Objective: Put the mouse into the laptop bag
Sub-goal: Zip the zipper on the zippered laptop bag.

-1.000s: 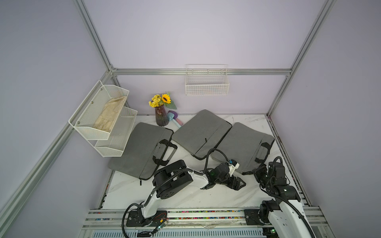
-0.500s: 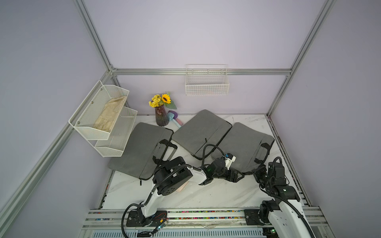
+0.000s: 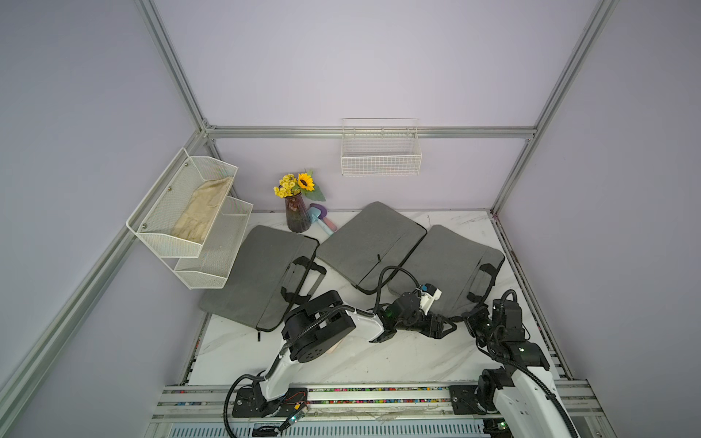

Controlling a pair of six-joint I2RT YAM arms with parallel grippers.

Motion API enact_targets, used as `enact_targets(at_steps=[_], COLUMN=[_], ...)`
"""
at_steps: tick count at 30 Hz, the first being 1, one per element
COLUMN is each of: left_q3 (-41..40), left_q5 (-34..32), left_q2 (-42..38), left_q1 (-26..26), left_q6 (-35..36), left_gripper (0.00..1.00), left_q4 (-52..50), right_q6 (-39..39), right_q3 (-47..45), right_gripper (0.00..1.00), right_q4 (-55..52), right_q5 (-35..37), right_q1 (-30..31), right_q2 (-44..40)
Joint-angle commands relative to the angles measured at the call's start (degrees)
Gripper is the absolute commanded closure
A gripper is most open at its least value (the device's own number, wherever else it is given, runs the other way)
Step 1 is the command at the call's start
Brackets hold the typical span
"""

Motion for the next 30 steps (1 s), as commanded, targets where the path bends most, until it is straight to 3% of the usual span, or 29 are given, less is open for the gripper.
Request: enact_targets(at_steps=[1, 16, 18, 21, 24, 30], left_q3=[6.5, 8.2, 9.1, 9.4, 9.3, 8.3], left_q5=[0.0, 0.3, 1.0, 0.4, -0.5, -1.4], left_q2=[0.3, 3.2, 4.1, 4.9, 5.2, 5.1], left_q1=[-0.1, 0.3, 0.2, 0.4, 0.5, 1.0], left_q6=[-0.4, -1.9, -2.2, -2.5, -2.3, -2.6], left_gripper=[0.31, 0.26, 0.34, 0.56, 0.68, 0.75], left_q4=[0.8, 1.5, 1.6, 1.2, 0.6, 0.4], right_q6=[0.7, 1.1, 1.3, 1.3, 1.3, 1.3], right_q3=[-0.2, -0.8, -1.0, -1.1, -1.1, -1.1], right_gripper=[1.0, 1.0, 1.0, 1.0, 1.0, 1.0], right_q4=[4.2, 5.1, 5.5, 5.7, 5.7, 6.2], right_q5=[-1.4, -2.6, -2.8, -2.9, -2.9, -3.0], right_q1=[-0.1, -0.1, -0.1, 0.0, 0.0, -0.1], right_q2=[-1.1, -1.4, -1.2, -1.0, -1.1, -0.5])
